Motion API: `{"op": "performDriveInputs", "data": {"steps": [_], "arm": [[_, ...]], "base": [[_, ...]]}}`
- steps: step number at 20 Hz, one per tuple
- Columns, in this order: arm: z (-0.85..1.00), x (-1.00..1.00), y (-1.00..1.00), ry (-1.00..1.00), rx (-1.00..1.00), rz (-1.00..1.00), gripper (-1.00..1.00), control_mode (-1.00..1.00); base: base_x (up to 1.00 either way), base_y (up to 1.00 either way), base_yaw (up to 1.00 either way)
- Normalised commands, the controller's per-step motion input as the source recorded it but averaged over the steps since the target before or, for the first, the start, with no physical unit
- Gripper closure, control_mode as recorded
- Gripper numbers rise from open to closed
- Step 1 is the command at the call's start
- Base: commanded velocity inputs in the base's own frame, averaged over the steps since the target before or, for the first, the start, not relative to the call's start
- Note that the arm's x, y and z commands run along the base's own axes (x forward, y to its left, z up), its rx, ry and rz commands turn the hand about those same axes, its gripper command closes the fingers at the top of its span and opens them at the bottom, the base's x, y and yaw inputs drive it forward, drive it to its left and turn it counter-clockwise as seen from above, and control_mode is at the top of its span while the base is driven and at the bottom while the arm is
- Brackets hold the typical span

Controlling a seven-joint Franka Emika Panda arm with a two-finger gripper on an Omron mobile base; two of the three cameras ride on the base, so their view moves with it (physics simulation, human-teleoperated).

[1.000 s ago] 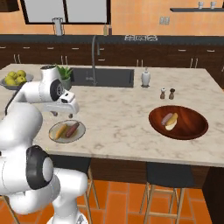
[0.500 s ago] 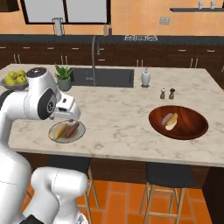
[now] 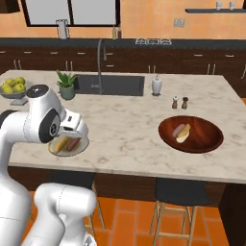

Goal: Place one bun and one sausage from the bowl on each plate.

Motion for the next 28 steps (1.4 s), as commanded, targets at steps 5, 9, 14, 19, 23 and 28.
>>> {"op": "performDriveInputs", "data": {"steps": [5,9,14,19,23,28], "arm": [[0.00,0.00,0.00,0.00,0.00,0.00,-1.00,1.00],[0.00,0.00,0.00,0.00,0.00,0.00,-1.00,1.00],[0.00,0.00,0.00,0.00,0.00,0.00,-1.00,1.00],[0.00,0.00,0.00,0.00,0.00,0.00,-1.00,1.00],[0.07,0.49,0.17,0.03,-0.02,0.00,-1.00,-1.00],[0.14,0.99,0.12,0.18,-0.01,0.00,-1.00,-1.00]], "base": [[0.00,-1.00,0.00],[-0.01,-1.00,0.00],[0.00,-0.71,-0.10],[0.36,0.05,-0.24],[0.14,0.06,0.00],[0.00,0.00,0.00]]}}
